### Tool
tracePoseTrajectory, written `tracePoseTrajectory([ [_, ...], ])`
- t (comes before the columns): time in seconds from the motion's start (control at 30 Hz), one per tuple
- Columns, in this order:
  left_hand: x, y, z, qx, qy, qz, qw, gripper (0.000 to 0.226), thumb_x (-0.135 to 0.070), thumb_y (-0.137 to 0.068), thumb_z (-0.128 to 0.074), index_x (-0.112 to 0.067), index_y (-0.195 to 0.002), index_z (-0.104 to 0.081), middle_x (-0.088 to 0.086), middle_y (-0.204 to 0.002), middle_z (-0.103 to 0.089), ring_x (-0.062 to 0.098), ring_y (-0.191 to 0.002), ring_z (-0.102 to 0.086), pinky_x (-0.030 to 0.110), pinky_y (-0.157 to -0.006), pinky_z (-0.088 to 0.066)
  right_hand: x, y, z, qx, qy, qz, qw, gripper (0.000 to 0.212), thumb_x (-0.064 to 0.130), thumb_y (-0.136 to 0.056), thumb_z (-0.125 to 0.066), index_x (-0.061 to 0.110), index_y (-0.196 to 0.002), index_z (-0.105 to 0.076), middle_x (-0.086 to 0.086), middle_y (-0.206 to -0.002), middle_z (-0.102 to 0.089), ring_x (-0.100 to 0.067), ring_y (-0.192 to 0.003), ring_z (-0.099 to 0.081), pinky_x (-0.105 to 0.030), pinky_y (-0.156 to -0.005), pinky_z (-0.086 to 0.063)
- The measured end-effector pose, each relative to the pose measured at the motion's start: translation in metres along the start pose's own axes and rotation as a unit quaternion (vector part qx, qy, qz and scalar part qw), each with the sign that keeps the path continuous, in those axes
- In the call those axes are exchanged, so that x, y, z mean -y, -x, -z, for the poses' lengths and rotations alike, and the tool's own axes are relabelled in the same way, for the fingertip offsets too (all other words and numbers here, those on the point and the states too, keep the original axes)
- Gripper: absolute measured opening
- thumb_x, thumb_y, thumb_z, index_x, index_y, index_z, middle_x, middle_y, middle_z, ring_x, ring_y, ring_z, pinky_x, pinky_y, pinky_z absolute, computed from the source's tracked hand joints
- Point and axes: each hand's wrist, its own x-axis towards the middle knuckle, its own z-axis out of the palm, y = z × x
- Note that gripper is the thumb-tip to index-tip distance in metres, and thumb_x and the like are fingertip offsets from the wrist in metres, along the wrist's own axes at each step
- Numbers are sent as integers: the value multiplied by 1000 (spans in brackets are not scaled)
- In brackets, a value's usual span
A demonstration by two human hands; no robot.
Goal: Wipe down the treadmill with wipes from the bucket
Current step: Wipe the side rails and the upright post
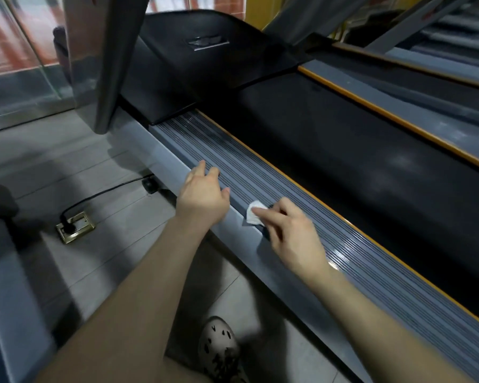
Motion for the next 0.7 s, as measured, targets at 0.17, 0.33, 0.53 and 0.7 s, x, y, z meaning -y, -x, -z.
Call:
tracePoseTrajectory([
  [0.17, -29, 22, -14, 38, -62, -74, 995, 58, -47, -105, -59, -21, -156, -49, 8, -164, -43, 37, -158, -26, 54, -129, -26, -25, 88, 39, -90, 54, -196, 975, 23, 11, -101, -69, 14, -121, -79, 3, -91, -49, -19, -75, -53, -33, -65, -42],
  [0.33, -78, 51, -20, 79, -126, -184, 972, 53, -47, -102, -63, -23, -149, -58, 5, -158, -52, 29, -149, -43, 49, -124, -34, -30, 148, 76, -58, 78, -282, 954, 23, 14, -106, -61, 17, -122, -78, 0, -95, -48, -21, -78, -53, -34, -69, -41],
  [0.53, -118, 89, -48, 61, -100, -321, 940, 46, -48, -106, -55, -24, -145, -60, -2, -148, -59, 23, -142, -50, 45, -124, -33, -42, 153, 91, -25, 69, -298, 952, 25, 15, -105, -57, 23, -115, -78, 1, -94, -46, -29, -82, -60, -39, -72, -50],
  [0.7, -131, 60, -67, 63, -77, -357, 929, 50, -51, -106, -50, -25, -148, -58, -2, -152, -58, 23, -144, -48, 44, -121, -37, -76, 113, 79, -60, 63, -296, 951, 30, 11, -96, -59, 23, -114, -79, -2, -96, -47, -35, -90, -61, -38, -71, -48],
])
